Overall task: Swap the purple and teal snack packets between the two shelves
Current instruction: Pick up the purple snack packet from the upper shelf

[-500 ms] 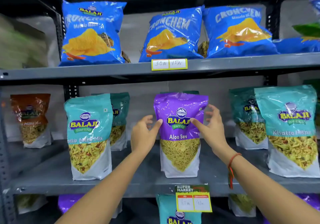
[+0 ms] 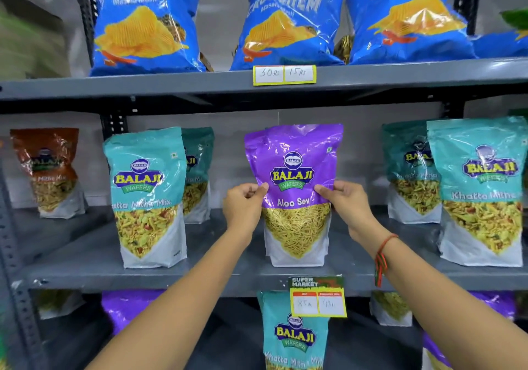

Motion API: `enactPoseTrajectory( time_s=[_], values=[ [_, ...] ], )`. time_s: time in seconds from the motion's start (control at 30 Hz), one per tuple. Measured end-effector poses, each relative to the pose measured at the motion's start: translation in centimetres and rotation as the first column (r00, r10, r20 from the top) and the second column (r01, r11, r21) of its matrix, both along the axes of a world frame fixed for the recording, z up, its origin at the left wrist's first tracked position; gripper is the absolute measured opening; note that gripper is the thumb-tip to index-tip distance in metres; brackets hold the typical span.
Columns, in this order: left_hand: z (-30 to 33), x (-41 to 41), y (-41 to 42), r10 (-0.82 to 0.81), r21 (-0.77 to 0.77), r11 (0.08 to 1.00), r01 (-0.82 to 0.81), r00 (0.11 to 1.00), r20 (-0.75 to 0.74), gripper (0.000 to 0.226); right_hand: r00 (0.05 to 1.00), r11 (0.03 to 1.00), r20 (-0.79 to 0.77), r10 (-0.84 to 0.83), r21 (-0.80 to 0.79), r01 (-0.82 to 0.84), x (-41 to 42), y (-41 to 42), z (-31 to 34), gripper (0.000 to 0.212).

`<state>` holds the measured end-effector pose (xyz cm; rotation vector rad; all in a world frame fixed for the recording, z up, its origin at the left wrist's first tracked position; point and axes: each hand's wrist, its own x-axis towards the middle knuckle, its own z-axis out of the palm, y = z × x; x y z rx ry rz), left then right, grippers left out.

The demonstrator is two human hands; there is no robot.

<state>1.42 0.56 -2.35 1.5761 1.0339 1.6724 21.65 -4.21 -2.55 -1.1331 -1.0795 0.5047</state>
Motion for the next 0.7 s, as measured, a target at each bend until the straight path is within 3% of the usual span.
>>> enactPoseTrajectory(
  time_s=[0.17,0.33,0.53,0.7],
  values=[
    [-0.2,-2.7,-3.4,0.082,0.113,0.989,-0.09,0.993,0.08,0.02,0.998,0.993,0.011,0.062,0.1,-0.063,-3.2,-3.2,0.6,0.006],
    [-1.9,-7.2,-7.5,0.088,0.217,0.967,-0.13,0.977,0.193,0.027,0.988,0.983,-0.032,0.153,0.11,-0.149,-7.7,-6.5,-0.5,0.02],
    [-8.1,-13.1,-12.6,0.15,0.123,0.975,-0.184,0.958,0.244,0.015,0.941,0.946,-0.094,0.325,0.022,-0.325,-12.9,-10.0,-5.9,0.008],
    [-15.3,-16.2,-14.1,0.228,-0.001,0.973,-0.232,0.953,0.201,0.014,0.905,0.902,-0.113,0.41,-0.101,-0.421,-15.6,-10.2,-12.2,0.013]
  ],
)
